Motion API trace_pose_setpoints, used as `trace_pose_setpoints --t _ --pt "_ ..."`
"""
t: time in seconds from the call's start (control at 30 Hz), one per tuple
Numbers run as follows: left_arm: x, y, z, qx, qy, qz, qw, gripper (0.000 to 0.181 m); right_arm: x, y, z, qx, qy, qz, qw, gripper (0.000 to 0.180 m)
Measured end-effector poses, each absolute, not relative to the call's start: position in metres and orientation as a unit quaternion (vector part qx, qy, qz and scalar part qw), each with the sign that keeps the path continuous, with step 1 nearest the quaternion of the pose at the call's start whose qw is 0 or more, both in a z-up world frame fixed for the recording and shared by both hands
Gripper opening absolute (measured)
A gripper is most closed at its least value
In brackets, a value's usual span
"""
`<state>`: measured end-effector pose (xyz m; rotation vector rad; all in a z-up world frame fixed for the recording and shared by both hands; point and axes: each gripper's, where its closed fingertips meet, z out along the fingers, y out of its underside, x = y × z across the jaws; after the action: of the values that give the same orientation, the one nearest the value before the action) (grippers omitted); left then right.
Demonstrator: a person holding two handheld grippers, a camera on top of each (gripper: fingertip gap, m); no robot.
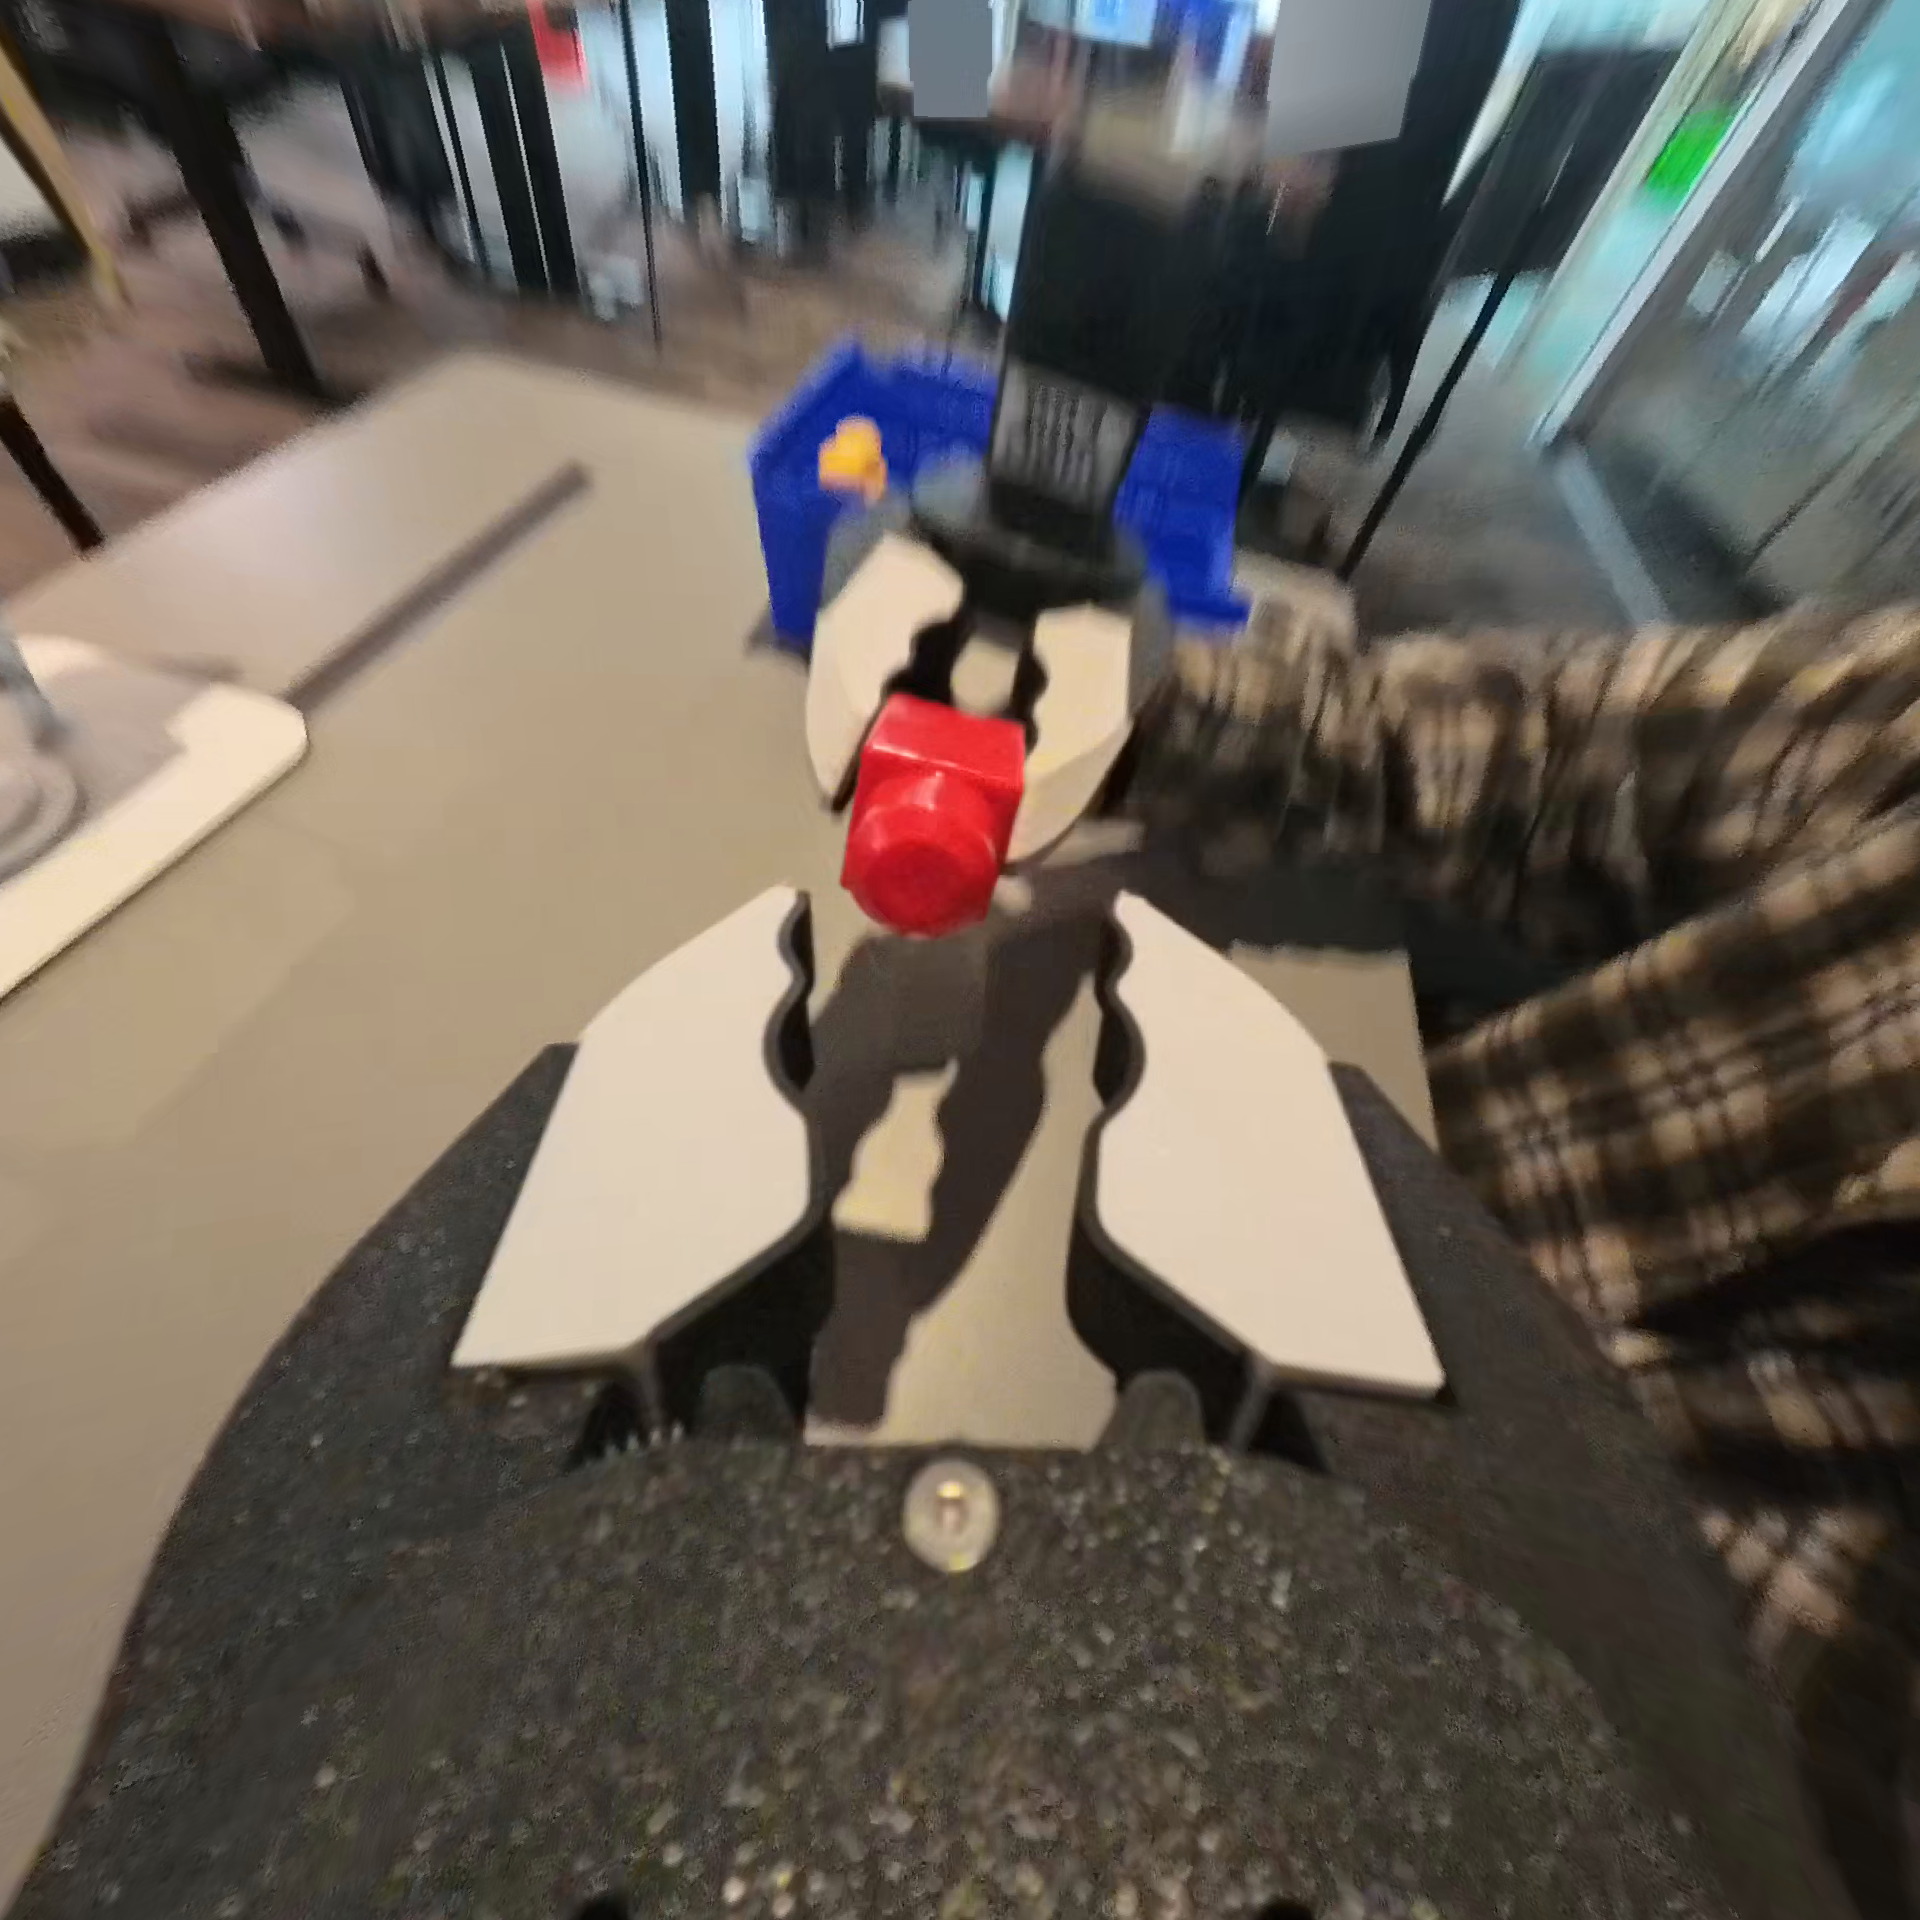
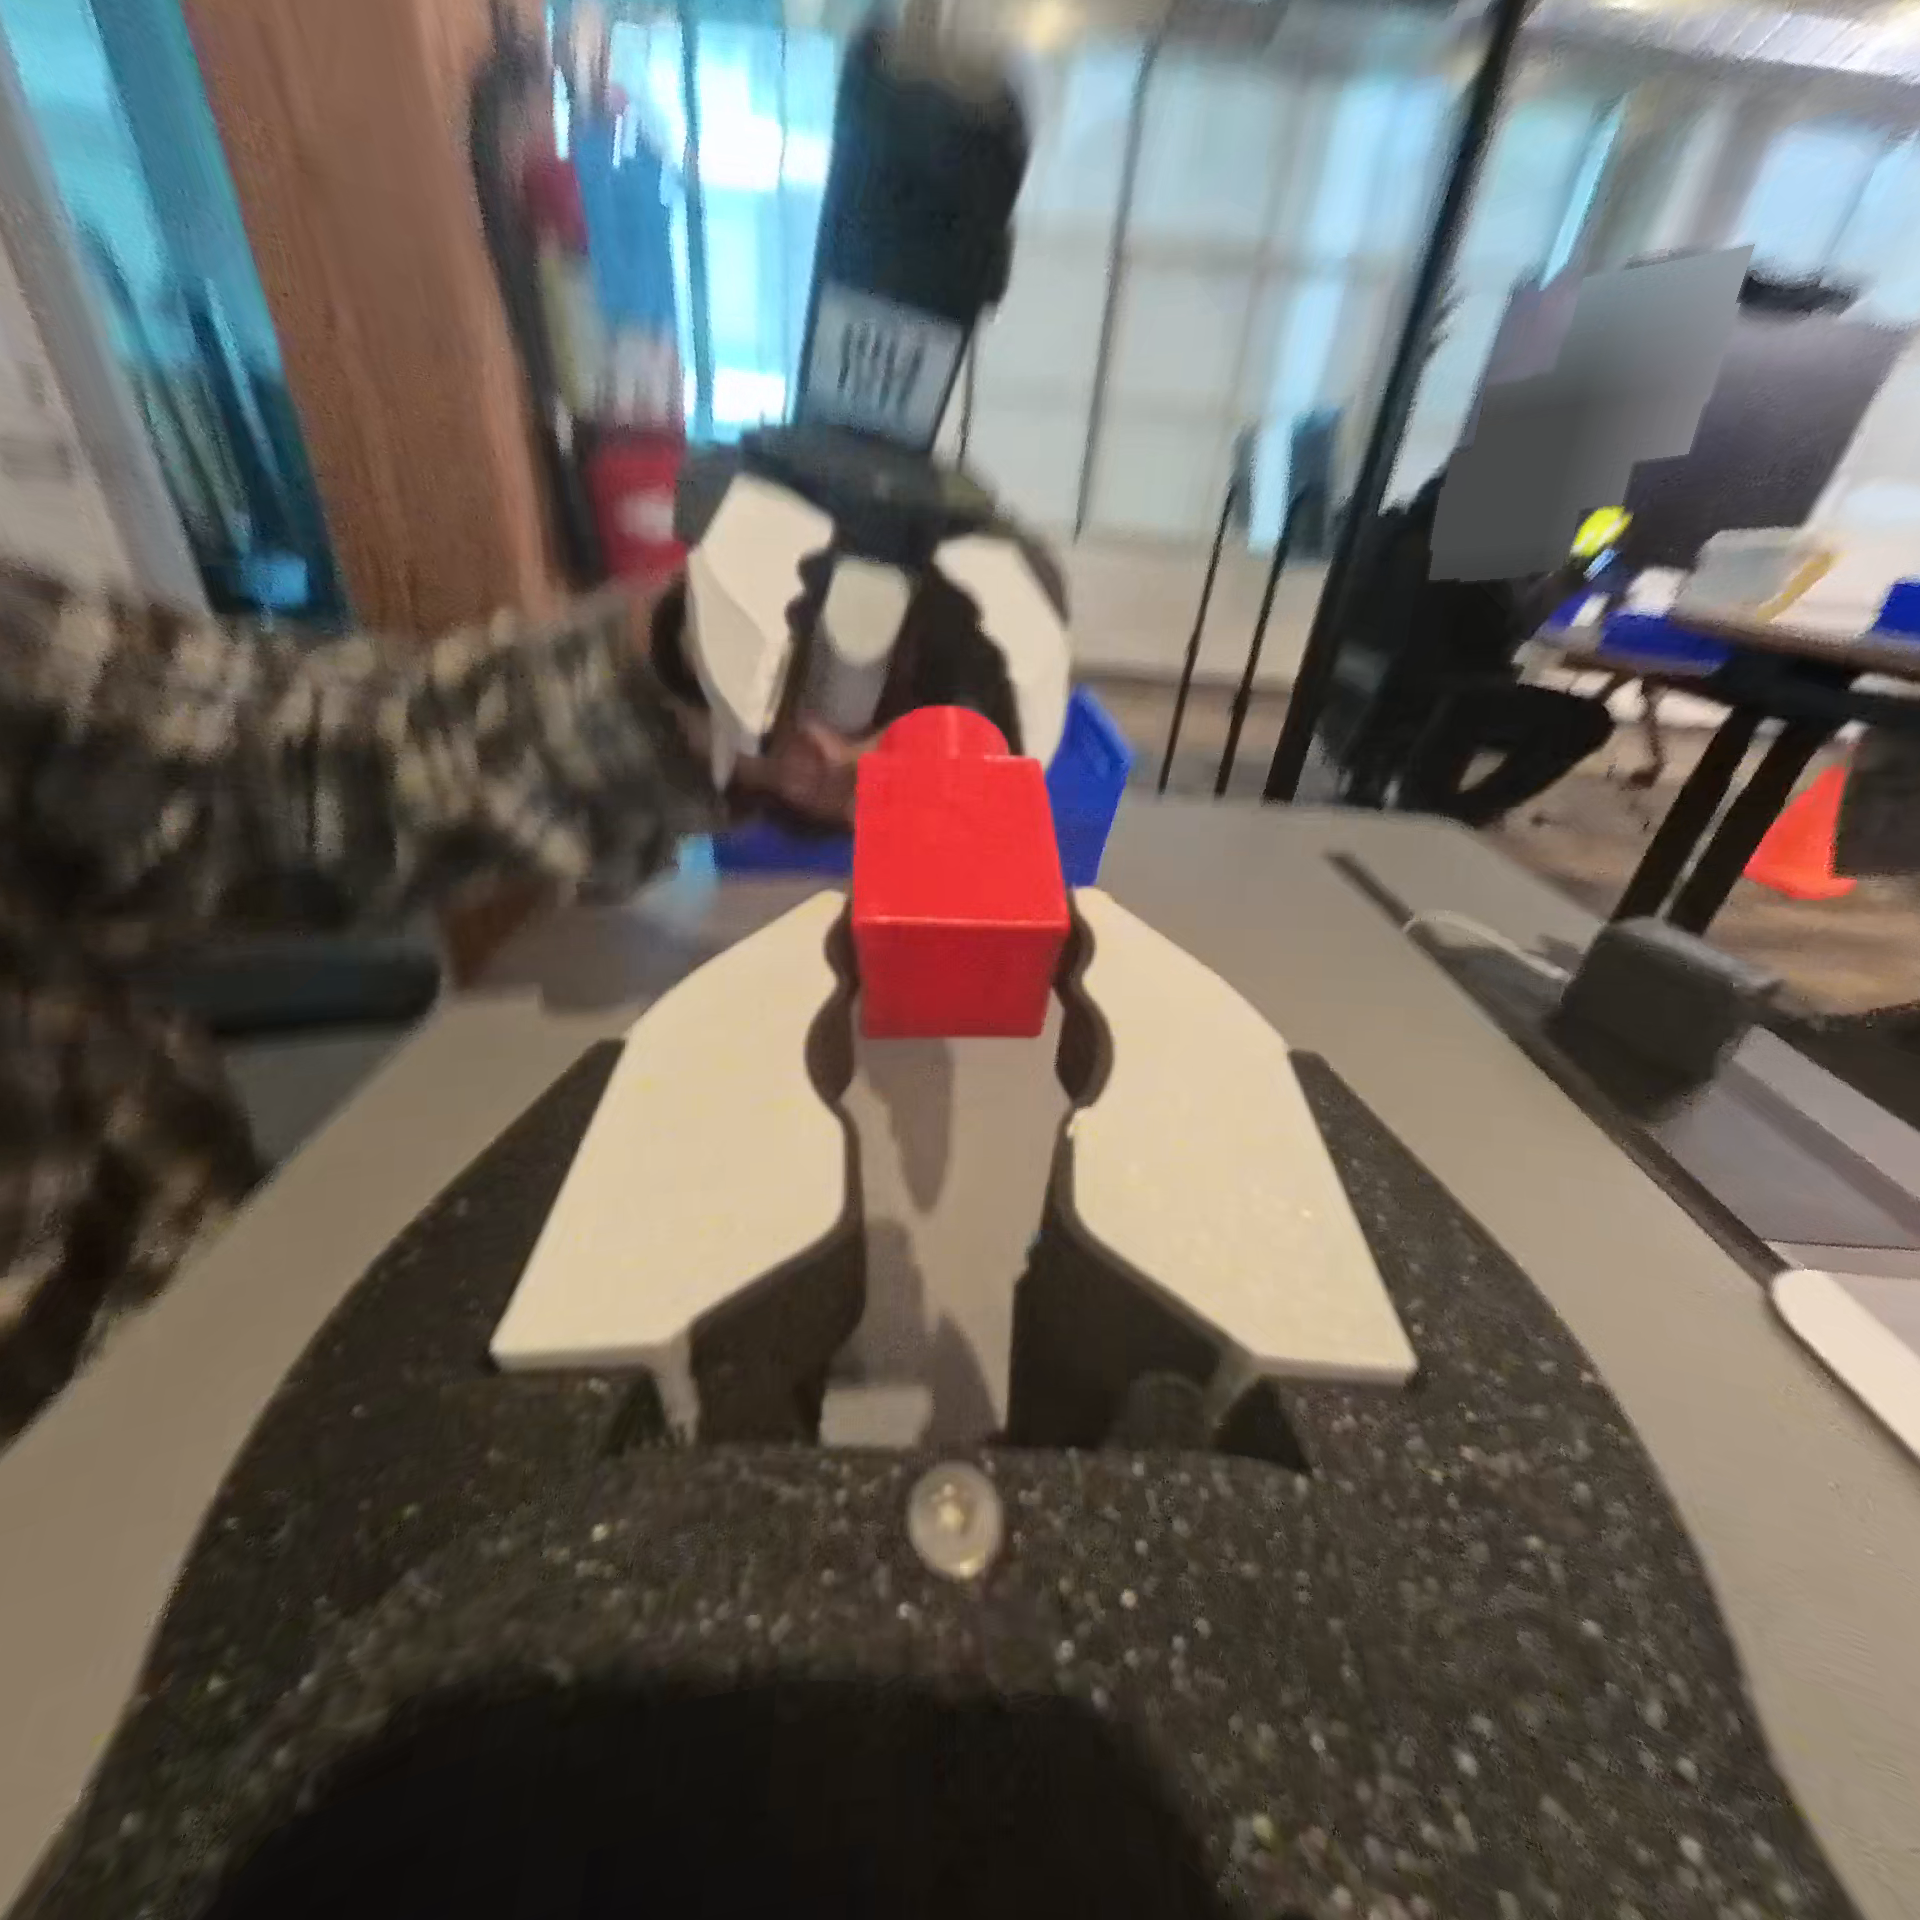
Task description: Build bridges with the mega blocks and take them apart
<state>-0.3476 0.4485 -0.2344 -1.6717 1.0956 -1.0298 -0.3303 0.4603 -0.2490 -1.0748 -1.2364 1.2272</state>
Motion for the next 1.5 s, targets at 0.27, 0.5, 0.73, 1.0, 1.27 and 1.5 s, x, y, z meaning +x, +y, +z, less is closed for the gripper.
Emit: trace_pose_setpoints --t 0.27,0.5,0.73,1.0,1.27,1.5 --pt "-0.33 0.457 -0.206 -0.575 0.352 -0.513 0.532 0.045 -0.319 0.45 -0.236 -0.38 -0.361 0.64 0.561 0.035" --pt "-0.312 0.451 -0.207 -0.558 0.375 -0.514 0.533 0.035 -0.316 0.446 -0.228 -0.357 -0.316 0.688 0.547 0.035" --pt "-0.306 0.446 -0.204 -0.551 0.398 -0.506 0.53 0.028 -0.323 0.441 -0.235 -0.372 -0.347 0.681 0.527 0.036" --pt "-0.307 0.444 -0.226 -0.596 0.464 -0.461 0.466 0.028 -0.298 0.454 -0.255 -0.458 -0.518 0.502 0.519 0.057" --pt "-0.29 0.443 -0.248 -0.607 0.492 -0.456 0.426 0.028 -0.304 0.441 -0.267 -0.467 -0.628 0.437 0.443 0.039" --pt "-0.305 0.462 -0.253 -0.624 0.445 -0.488 0.418 0.04 -0.309 0.465 -0.286 -0.502 -0.624 0.408 0.439 0.035"
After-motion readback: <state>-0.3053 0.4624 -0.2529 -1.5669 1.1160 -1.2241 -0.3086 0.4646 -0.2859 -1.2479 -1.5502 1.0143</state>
